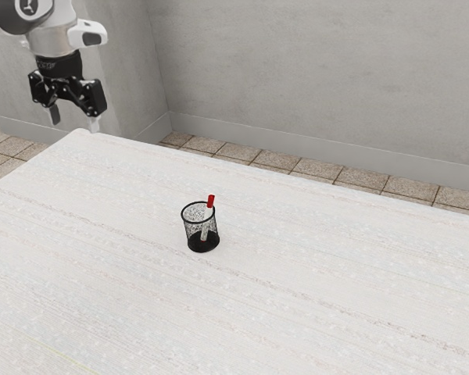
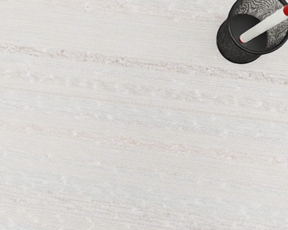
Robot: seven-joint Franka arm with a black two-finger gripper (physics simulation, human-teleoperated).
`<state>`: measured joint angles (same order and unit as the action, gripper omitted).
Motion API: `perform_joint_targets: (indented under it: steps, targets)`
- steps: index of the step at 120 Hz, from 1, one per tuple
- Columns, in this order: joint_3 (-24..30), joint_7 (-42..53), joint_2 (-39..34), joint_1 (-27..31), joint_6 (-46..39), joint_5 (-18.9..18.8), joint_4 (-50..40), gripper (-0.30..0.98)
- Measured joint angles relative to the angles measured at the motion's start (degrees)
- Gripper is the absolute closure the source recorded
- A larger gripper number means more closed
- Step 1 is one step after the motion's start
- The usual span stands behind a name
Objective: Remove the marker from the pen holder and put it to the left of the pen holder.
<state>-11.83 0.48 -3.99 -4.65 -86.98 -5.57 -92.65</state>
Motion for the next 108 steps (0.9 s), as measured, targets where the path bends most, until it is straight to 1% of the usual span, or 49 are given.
perform_joint_targets:
  steps: [20,24,32,42,52,66,83,96,108]
  targets:
    - [0.0,0.1,0.5,-1.8,0.1,-0.3,0.0,0.00]
    - [0.1,0.2,1.6,-1.6,-0.6,-0.3,0.2,0.00]
    - [0.0,0.2,6.5,-1.1,-4.5,0.3,0.7,0.00]
    - [-0.1,-0.2,14.0,-1.4,-9.5,3.0,2.1,0.00]
    - [0.5,-0.9,20.6,-2.4,-14.1,4.4,4.6,0.00]
    - [2.1,-1.8,27.7,-2.7,-19.3,5.3,9.6,0.00]
    - [4.1,-2.5,37.2,-2.7,-22.7,6.8,17.8,0.00]
    - [4.4,-3.0,39.4,-3.1,-24.8,7.3,18.1,0.00]
    - [4.3,-3.3,37.5,-3.6,-27.3,7.6,12.9,0.00]
